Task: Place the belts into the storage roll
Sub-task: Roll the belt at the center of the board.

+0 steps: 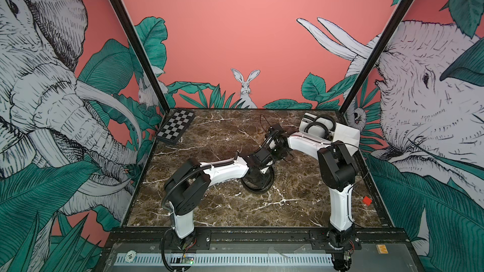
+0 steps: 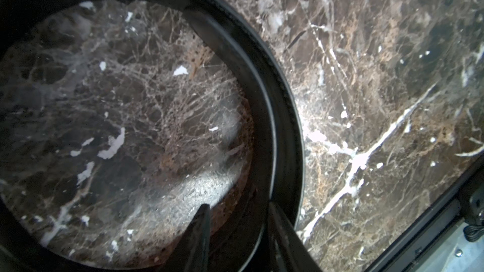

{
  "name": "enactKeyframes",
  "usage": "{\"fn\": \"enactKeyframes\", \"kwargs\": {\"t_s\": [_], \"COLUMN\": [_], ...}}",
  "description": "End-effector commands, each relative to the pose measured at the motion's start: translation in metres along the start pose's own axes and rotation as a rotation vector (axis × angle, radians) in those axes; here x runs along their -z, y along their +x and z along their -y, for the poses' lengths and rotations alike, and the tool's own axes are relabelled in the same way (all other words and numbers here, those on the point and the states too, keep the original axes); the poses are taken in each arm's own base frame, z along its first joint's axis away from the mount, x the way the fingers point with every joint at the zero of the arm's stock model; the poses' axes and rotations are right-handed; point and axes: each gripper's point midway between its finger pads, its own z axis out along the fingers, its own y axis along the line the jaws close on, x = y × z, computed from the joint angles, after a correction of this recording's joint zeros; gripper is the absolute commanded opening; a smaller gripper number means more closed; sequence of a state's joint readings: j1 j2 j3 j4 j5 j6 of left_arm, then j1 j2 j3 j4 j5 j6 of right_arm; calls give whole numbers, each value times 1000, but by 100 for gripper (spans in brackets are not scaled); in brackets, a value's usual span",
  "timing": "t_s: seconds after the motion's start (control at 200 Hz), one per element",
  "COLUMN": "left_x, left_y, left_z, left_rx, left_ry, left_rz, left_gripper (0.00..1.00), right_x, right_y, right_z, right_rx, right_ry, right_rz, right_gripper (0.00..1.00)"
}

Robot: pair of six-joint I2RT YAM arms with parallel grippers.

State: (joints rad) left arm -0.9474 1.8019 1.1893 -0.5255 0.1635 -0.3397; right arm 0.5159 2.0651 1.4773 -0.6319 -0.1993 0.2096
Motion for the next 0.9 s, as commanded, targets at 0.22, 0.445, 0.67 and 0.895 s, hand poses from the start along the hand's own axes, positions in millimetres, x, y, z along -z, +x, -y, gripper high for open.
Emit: {"fn": "enactKeyframes", "kwargs": {"t_s": [0.22, 0.445, 0.67, 0.895], "left_x": [-14, -33, -33, -42], "left_y": [12, 19, 23, 15], "left_z": [1, -21, -59, -93], "left_rx": [6, 62, 202, 304], "left_ry": [-2, -117, -175, -165], "left_rz": [-72, -135, -119, -108], "left_gripper": [38, 8, 0, 0], "right_x": [-7, -6, 4, 11], "right_y": [22, 33, 58, 104], "right_z": [7, 15, 30, 33], "right_rx": [-25, -47, -102, -142], "right_ry": [13, 30, 40, 34], "right_rz": [-79, -111, -140, -201], "right_gripper": [0, 0, 0, 0]}}
